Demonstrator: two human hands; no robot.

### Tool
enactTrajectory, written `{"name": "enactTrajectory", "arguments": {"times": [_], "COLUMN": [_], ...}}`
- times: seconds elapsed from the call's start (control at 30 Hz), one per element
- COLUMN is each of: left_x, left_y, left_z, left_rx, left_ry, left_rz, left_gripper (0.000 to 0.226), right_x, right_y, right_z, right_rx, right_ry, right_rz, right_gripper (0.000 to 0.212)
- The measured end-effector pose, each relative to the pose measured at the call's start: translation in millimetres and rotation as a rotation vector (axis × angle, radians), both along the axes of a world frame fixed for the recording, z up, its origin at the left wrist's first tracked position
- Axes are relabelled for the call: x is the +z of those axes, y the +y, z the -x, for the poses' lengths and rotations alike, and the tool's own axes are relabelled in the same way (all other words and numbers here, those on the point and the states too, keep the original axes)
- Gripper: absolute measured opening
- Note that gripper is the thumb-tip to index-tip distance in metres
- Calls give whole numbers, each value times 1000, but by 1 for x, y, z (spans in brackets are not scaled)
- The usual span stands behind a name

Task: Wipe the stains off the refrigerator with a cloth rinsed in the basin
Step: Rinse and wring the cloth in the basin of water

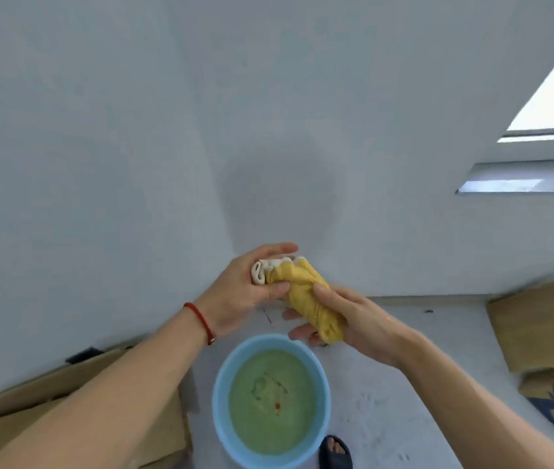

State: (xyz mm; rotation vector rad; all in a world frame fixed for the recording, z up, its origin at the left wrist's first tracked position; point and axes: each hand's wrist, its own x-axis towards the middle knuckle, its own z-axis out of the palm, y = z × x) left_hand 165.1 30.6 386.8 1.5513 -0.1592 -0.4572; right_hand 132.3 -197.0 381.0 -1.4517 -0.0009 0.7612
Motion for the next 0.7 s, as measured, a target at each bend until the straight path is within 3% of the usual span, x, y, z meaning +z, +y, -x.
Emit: {"name": "enactTrajectory", "arguments": {"times": [0.17, 0.3, 0.43, 0.57, 0.7], "left_x": [51, 77, 89, 104, 126], "left_y": [-34, -61, -84, -107, -130], "left_z": [-5, 11, 38, 76, 114], "left_rx": [-90, -235, -384, -553, -664], "left_ry": [-154, -299, -327, -343, -407], "left_rz": [42, -22, -15, -19, -33], "left_gripper": [59, 40, 24, 12, 31], "right_x": [52, 76, 84, 99, 113], "right_y": [-2, -3, -19, -42, -71], "right_z": [47, 97, 149, 203, 253], "right_rx": [-426, -759, -917, -935, -963], "right_ry": [-340, -482, -543, -532, -632], "right_rz": [257, 218, 201, 123, 261], "right_gripper": [18, 28, 31, 32, 20]}}
